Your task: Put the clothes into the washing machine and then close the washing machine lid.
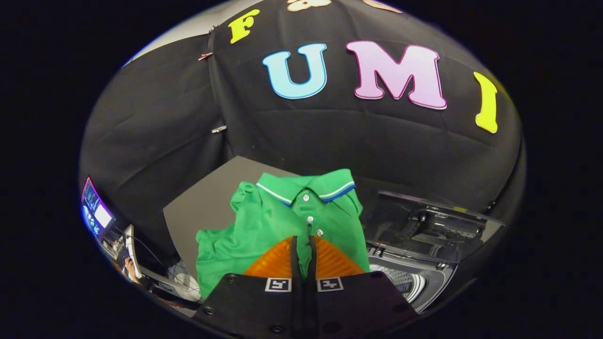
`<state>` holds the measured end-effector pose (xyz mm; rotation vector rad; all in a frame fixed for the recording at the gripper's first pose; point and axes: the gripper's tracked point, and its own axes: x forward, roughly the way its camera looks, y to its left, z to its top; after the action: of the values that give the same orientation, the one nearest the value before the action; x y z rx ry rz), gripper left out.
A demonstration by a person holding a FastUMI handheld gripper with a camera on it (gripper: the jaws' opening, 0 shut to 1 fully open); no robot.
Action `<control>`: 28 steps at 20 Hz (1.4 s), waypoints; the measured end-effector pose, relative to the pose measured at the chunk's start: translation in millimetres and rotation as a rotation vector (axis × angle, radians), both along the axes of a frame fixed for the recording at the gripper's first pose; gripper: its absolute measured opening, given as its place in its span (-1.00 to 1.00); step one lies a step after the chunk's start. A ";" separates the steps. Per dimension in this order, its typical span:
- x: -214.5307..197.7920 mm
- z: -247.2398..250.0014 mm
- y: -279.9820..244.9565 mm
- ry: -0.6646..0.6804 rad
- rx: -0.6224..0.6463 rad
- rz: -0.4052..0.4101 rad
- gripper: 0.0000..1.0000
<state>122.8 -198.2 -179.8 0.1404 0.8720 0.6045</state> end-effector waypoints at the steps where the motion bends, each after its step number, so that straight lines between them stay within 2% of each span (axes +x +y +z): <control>1: 0.4 -6.6 -9.7 0.011 0.000 0.012 -0.89; 3: 3.2 -17.8 -29.9 0.011 -0.020 0.044 -0.89; 6: 8.2 -26.5 -59.7 -0.003 -0.044 0.036 -0.89; 11: 17.0 -30.8 -118.1 0.004 -0.061 -0.049 -0.89; 17: 12.8 -72.4 -181.2 0.065 -0.135 -0.147 -0.89; 22: 14.6 -108.9 -210.0 0.117 -0.195 -0.208 -0.89; 28: 14.2 -124.4 -205.2 0.188 -0.155 -0.265 -0.90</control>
<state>137.0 -403.4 -304.2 0.1708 1.0582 0.2774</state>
